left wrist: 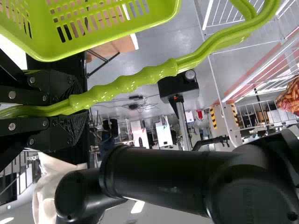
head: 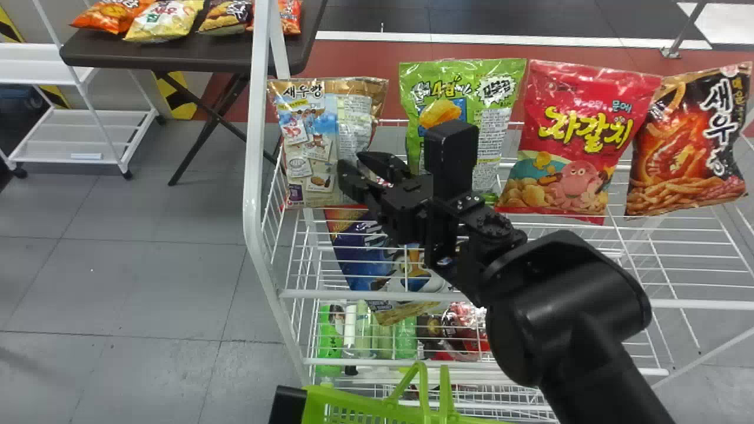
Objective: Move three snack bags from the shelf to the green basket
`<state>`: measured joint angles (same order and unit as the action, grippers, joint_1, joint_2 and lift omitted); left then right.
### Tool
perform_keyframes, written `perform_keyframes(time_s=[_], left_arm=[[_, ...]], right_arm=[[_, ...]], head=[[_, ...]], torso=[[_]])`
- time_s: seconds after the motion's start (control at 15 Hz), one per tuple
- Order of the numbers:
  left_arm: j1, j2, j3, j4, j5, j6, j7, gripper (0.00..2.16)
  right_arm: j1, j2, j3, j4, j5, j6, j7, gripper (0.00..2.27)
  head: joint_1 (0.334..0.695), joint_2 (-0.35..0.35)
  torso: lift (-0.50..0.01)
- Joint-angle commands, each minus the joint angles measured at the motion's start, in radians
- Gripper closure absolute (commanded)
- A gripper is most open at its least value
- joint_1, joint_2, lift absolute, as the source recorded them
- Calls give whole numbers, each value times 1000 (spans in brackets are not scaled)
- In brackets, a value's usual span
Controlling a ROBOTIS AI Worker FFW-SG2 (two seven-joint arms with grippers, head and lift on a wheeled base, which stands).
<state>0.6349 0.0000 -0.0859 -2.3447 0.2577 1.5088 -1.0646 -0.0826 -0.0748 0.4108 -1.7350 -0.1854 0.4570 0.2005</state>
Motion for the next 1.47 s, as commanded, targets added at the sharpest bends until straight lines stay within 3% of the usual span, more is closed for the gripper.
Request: perform_keyframes(time_s=[0.0,0.4,0.8,0.93,1.07,1.2,1.27,1.4], left_arm=[[-1,-3,0,8,0,0,2,1750],[14,-3,-5,2,-2,-28,5,1754],[8,-3,-9,1,-5,-52,8,1754],[8,-3,-8,4,-5,-71,6,1754],[8,-3,-11,1,-3,-71,9,1754],[8,-3,-21,7,-5,-80,17,1754],[5,-3,-25,7,-5,-86,18,1754],[2,-3,-29,5,-5,-95,22,1754]], right_arm=[[-13,-5,-3,-5,1,18,2,2192],[87,-42,-1,-239,20,156,28,2196],[248,-135,-84,-586,27,423,27,2196],[323,-183,-167,-741,21,543,19,2192],[389,-215,-300,-867,-74,647,20,2196],[448,-230,-460,-973,-209,751,27,2196],[477,-232,-534,-1023,-263,813,27,2196],[521,-232,-670,-1114,-333,938,31,2196]], head=[[695,8],[695,3],[695,-30],[695,-77],[695,-182],[695,-253],[695,-330],[695,-350]], torso=[[-43],[-43],[-43],[-43],[-43],[-43],[-43],[-43]])
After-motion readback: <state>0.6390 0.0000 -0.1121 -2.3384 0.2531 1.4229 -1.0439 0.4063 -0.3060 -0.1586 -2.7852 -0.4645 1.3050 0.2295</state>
